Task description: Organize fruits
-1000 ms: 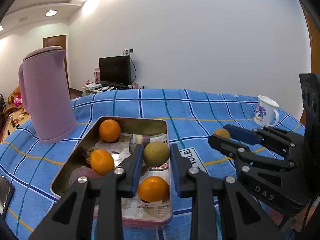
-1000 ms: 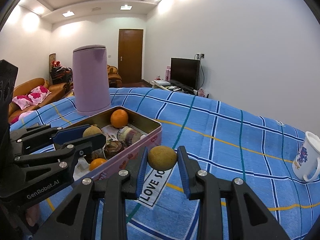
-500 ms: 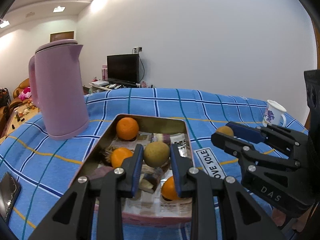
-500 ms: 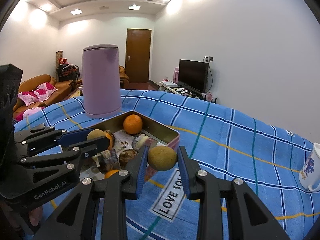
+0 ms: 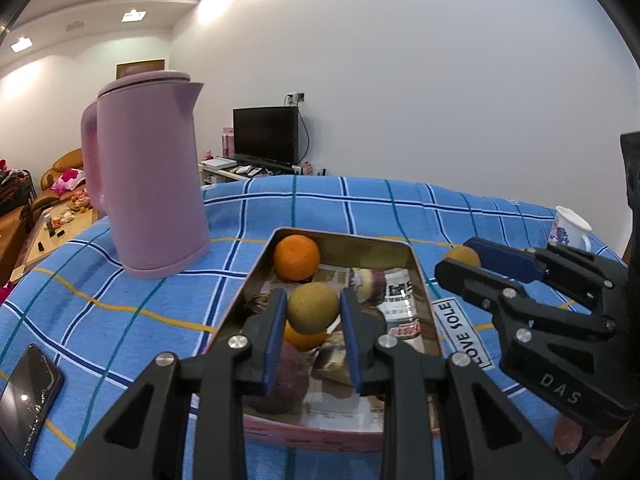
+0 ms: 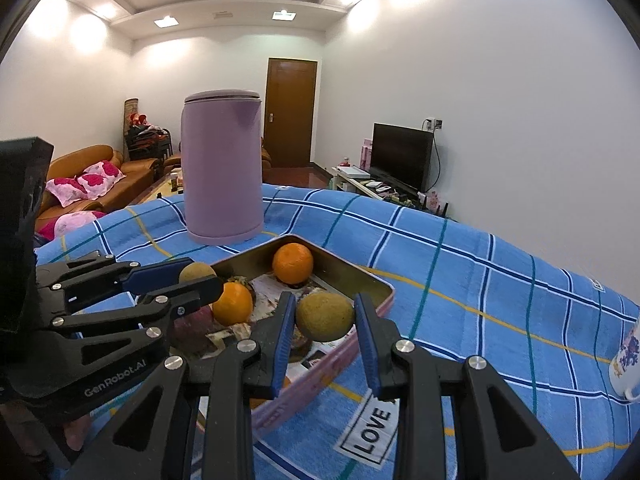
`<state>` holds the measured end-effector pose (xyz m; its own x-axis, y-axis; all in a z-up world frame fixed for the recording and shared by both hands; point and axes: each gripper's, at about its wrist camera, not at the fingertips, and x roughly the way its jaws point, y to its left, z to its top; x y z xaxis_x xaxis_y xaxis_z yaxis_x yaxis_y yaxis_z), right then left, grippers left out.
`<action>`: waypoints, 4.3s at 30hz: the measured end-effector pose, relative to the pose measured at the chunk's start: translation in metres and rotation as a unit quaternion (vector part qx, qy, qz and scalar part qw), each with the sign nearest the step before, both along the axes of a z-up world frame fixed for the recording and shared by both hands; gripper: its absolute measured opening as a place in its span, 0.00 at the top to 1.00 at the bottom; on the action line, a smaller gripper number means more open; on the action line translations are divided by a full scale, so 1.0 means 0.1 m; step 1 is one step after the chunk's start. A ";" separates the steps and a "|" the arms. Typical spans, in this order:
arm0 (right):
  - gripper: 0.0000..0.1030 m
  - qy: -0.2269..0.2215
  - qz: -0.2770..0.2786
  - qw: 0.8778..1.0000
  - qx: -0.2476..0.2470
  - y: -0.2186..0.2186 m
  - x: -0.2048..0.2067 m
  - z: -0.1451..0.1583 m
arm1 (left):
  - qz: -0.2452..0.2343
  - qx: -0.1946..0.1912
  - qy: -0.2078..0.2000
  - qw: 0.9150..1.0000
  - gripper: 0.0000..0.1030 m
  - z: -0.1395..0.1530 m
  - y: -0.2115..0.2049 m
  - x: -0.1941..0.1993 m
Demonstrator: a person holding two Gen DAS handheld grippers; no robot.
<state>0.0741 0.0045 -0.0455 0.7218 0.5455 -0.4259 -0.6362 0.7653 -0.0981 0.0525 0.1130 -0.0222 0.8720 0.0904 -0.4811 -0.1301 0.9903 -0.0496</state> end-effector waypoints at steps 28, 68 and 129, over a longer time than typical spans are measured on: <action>0.69 0.049 0.011 0.999 -0.020 0.38 0.27 -0.19 | 0.007 0.002 0.039 0.999 0.72 -0.08 0.15 0.12; 0.26 0.012 -0.063 0.997 0.036 -0.05 0.10 -0.12 | 0.056 0.021 -0.021 0.998 0.14 0.01 0.19 -0.10; 0.17 0.010 -0.082 0.995 0.050 -0.20 0.04 -0.10 | 0.066 0.026 -0.032 0.997 0.00 0.04 0.19 -0.15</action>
